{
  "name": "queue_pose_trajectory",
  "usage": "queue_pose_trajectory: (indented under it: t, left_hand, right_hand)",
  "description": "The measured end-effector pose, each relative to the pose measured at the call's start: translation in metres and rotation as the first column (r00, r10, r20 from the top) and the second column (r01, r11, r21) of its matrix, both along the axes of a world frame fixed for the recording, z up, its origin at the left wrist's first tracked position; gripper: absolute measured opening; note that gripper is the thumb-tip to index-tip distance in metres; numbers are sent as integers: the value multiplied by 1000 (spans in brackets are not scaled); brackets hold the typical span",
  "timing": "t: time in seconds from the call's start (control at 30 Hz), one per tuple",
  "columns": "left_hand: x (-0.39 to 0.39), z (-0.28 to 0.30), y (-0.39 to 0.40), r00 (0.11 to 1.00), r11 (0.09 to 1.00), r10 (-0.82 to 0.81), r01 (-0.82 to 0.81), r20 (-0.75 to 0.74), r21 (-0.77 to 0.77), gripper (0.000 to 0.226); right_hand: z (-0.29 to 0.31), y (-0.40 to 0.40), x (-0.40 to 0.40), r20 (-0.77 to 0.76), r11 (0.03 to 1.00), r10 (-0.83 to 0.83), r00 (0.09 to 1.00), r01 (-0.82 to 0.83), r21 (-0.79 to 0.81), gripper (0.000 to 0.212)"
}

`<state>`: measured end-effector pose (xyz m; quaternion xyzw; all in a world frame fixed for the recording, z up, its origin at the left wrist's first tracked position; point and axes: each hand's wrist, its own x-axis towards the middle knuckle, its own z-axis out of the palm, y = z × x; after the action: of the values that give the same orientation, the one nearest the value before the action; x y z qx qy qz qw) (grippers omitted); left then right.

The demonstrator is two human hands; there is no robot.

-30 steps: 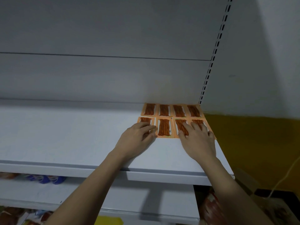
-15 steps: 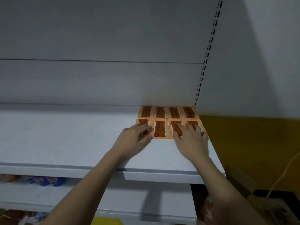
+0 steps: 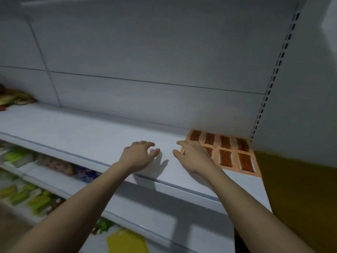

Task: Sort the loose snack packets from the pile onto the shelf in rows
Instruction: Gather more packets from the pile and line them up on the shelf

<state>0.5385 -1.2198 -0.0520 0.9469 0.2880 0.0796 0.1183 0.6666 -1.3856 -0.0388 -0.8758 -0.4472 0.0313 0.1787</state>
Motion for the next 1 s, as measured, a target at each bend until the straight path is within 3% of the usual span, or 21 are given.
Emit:
queue_pose_trajectory:
  t: [0.4,0.7,1.0]
  left_hand:
    - [-195,37,152,927,927,374,-371,-43,59,57]
    - [-370,53,305,848,848,529,-529,-4,-27,50]
    - [-418,71,443,786,787,617,-617,31,10,48]
  right_hand:
    - [36,209,-147,67,938,347,936,-344,-50,45]
    - [46,415,-303,-55,843,536,842,-538,-22,40]
    - [63,569,-359,-117,791,611,783,-611,40,33]
